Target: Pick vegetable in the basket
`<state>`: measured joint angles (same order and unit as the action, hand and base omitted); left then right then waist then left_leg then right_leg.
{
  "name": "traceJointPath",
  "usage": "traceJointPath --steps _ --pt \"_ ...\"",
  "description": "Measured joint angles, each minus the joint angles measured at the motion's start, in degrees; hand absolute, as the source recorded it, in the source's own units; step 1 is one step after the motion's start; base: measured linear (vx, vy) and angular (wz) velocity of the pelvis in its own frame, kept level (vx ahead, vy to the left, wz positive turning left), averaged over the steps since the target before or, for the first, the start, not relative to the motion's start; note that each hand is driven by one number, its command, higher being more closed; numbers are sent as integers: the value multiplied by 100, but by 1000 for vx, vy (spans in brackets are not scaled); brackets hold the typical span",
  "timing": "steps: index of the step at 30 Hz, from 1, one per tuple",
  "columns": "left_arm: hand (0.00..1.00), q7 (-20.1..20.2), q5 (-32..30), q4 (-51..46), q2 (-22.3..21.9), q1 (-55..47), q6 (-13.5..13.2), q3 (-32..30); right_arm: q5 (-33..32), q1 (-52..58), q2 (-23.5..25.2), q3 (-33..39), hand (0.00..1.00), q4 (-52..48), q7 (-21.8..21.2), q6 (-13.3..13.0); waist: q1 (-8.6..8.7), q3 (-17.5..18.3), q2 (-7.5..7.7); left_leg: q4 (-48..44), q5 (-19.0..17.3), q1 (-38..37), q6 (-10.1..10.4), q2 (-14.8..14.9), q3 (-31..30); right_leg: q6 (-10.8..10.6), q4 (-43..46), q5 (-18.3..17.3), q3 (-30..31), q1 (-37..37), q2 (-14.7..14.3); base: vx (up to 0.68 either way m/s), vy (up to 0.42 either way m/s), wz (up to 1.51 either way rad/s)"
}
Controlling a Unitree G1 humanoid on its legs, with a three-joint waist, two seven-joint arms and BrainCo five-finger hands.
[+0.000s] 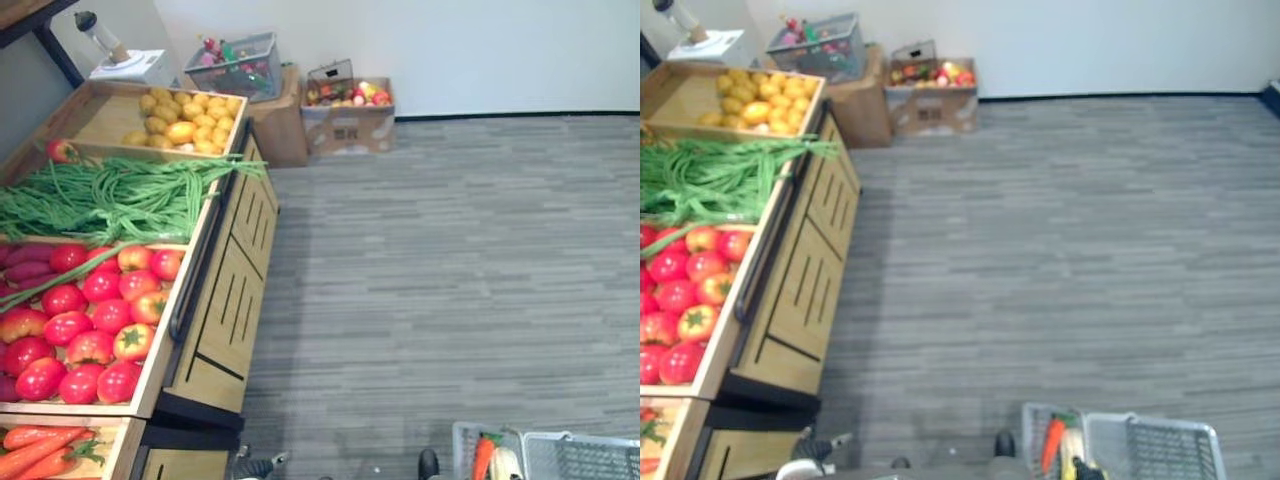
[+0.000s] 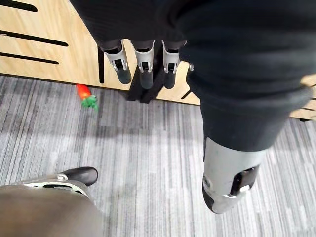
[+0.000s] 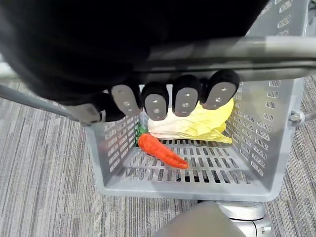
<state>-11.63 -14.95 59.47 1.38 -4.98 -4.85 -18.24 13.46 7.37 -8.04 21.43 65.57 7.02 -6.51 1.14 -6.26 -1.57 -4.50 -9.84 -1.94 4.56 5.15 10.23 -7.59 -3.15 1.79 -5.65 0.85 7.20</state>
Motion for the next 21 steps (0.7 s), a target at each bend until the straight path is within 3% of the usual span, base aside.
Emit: traceJointPath --steps 3,10,15,19,21 --pt "0 1 -98 20 27 23 -4 75 1 8 0 -54 100 1 -6 0 1 36 16 64 6 -39 2 -22 3 0 -13 0 -10 -12 9 75 10 -1" --pt "0 15 -147 163 316 20 -2 340 -6 5 179 -166 100 11 -41 3 4 146 303 107 6 -130 0 -58 56 12 124 -8 15 35 29 17 11 -6" --pt "0 41 -121 179 337 4 -2 406 -11 -115 182 -173 100 -16 -60 -9 -22 111 286 9 11 -210 -8 -28 194 302 1335 -255 25 620 41 -69 1 -21" --pt "0 86 109 159 386 -10 -9 432 -67 -94 259 -257 100 8 -84 -5 -87 76 435 8 -6 -213 -58 -105 265 171 1237 -412 -72 584 186 -124 -26 -12" --pt "0 93 136 168 365 -9 -8 427 -69 -52 236 -273 100 9 -102 -7 -124 101 411 -6 5 -99 -76 -77 283 87 872 -267 -138 526 169 -139 -45 -4"
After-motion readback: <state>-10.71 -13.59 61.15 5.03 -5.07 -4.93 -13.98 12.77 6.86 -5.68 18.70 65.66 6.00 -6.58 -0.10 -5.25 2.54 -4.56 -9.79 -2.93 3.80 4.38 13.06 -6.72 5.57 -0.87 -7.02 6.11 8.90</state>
